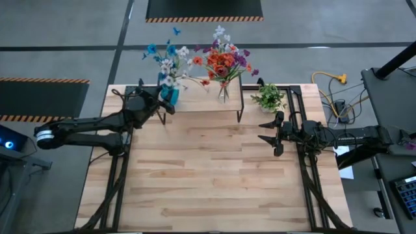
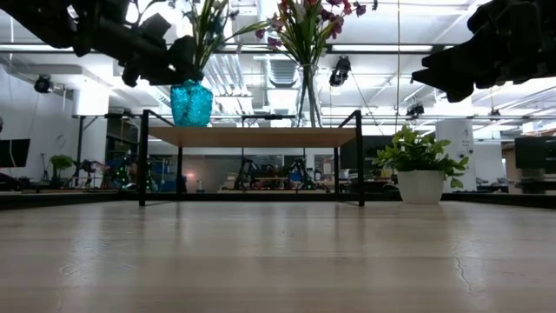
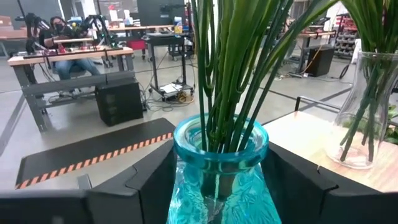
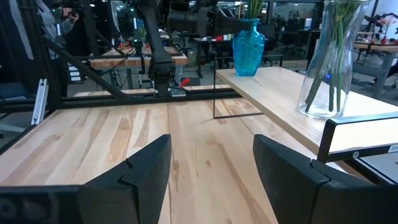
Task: Pick and place flowers into a vace then onto a shelf
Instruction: Put the blue vase on the shelf
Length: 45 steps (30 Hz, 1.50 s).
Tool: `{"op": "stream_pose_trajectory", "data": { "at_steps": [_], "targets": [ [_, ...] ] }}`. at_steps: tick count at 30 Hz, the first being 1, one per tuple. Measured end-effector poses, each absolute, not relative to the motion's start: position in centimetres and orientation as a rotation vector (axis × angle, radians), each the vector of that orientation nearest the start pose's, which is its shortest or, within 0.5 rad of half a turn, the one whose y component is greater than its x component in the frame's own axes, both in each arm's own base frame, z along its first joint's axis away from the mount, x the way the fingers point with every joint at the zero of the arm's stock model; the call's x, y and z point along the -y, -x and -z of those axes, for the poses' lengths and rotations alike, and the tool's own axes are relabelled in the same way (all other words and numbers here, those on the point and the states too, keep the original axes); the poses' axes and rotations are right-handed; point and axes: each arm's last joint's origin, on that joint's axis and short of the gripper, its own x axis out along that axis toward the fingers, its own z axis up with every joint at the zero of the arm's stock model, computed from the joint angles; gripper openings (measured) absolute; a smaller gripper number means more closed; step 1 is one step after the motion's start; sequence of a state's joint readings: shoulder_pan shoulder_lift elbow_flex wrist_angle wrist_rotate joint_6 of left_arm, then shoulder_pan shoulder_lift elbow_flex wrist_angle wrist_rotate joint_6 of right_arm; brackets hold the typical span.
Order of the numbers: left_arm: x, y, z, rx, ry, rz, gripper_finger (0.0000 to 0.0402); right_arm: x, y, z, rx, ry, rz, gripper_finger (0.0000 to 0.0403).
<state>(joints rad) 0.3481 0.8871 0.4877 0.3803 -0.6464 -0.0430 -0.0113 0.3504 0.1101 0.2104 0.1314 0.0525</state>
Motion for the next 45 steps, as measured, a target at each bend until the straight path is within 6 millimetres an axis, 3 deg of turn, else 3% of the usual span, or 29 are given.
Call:
{"op": "stream_pose_trajectory", "data": {
  "at_steps": [6,12,17,33,45],
  "targets": [
    [-8.1,-17.2,-27.0,0.013,0.026,-0.994,0.0217,0.5,-12.1,-19.1,-0.027,-0.051,0.143,0.0219],
    [-7.4,-15.4,-28.7,0.099,-0.001,-0.991,0.0217,0.5,-12.1,-18.9,-0.045,-0.050,0.144,0.0219],
    [-6.9,-14.7,-29.4,0.144,0.006,-0.876,0.0215,0.5,-12.1,-18.8,-0.055,-0.059,0.144,0.0219],
    [-7.6,-16.5,-27.8,0.046,0.003,-0.879,0.0210,0.5,-12.0,-18.9,-0.045,-0.058,0.144,0.0219],
    [-7.7,-16.7,-25.7,0.113,0.011,-0.897,0.0210,0.5,-12.0,-18.9,-0.045,-0.058,0.144,0.0219]
  ]
}}
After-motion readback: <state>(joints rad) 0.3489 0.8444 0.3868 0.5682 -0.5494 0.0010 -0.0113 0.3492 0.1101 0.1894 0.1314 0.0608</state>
